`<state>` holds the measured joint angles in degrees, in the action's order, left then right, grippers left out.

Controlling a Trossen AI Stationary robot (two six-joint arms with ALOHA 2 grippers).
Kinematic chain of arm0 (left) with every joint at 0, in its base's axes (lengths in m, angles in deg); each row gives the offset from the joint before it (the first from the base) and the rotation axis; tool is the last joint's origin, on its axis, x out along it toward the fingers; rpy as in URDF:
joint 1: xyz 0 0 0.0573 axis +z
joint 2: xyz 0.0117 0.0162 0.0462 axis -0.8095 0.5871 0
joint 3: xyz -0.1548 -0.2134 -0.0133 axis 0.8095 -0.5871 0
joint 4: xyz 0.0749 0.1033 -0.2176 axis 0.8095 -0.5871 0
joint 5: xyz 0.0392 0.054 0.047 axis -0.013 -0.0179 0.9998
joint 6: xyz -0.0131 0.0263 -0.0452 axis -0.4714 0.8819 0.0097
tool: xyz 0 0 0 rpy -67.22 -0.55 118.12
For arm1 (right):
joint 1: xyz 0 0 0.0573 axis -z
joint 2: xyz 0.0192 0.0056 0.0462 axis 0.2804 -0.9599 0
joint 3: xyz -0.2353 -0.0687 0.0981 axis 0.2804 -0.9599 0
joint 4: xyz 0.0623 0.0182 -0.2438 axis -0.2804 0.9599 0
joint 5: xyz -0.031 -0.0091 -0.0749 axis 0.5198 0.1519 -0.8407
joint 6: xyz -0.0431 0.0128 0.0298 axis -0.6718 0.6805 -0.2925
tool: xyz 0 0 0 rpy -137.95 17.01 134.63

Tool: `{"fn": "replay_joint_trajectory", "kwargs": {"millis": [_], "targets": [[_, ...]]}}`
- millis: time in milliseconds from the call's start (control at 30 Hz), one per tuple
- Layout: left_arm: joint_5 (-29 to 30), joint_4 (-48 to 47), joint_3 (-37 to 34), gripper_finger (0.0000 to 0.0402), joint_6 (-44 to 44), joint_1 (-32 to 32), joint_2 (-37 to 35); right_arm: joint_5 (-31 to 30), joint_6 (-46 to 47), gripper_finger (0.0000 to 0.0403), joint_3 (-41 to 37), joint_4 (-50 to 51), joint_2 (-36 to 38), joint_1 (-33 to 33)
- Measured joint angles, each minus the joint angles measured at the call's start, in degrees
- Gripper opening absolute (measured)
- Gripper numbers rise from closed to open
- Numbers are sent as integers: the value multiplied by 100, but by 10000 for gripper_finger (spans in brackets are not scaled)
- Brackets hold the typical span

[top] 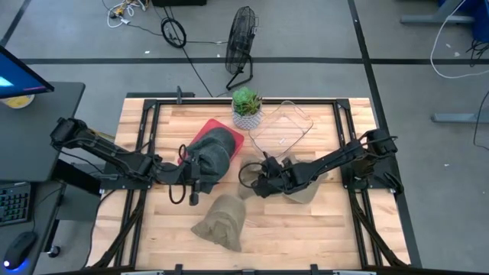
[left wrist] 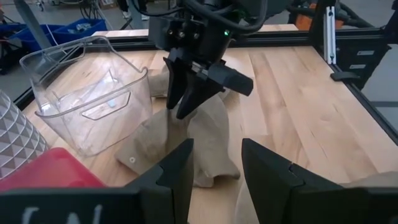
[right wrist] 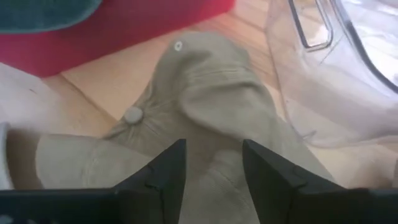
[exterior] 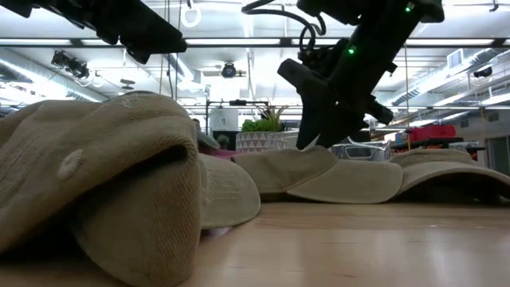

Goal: Pick & Place hat
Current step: Put the top left brown cap into the transparent bin

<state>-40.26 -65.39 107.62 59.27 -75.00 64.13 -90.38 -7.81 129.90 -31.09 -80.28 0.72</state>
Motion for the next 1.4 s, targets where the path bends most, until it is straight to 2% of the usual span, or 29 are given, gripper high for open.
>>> {"fn": "replay_joint_trajectory", "kwargs": {"millis": [267,533,800,933,1000,1100,1133,1300,1400], "targets": [[0,-79,2,138,4,-2,0,-584,194,162,9,556,0,-102],[0,-218,2,138,0,-2,0,-573,914,162,9,548,-38,-157],[0,-231,2,138,2,0,0,-488,863,162,12,473,-356,-154],[0,-233,2,138,4,0,0,-521,395,141,22,468,-444,-158],[0,-247,2,138,2,0,0,-497,90,105,22,444,-434,-172],[0,-279,2,138,4,0,0,-442,-468,28,17,420,-379,-178],[0,-281,2,138,4,0,0,-434,-703,16,17,418,-373,-178],[0,-326,2,138,0,-2,0,-93,-1592,11,149,376,-203,-299],[0,-332,2,138,3,-15,0,-97,-2349,7,458,416,23,-498]]}}
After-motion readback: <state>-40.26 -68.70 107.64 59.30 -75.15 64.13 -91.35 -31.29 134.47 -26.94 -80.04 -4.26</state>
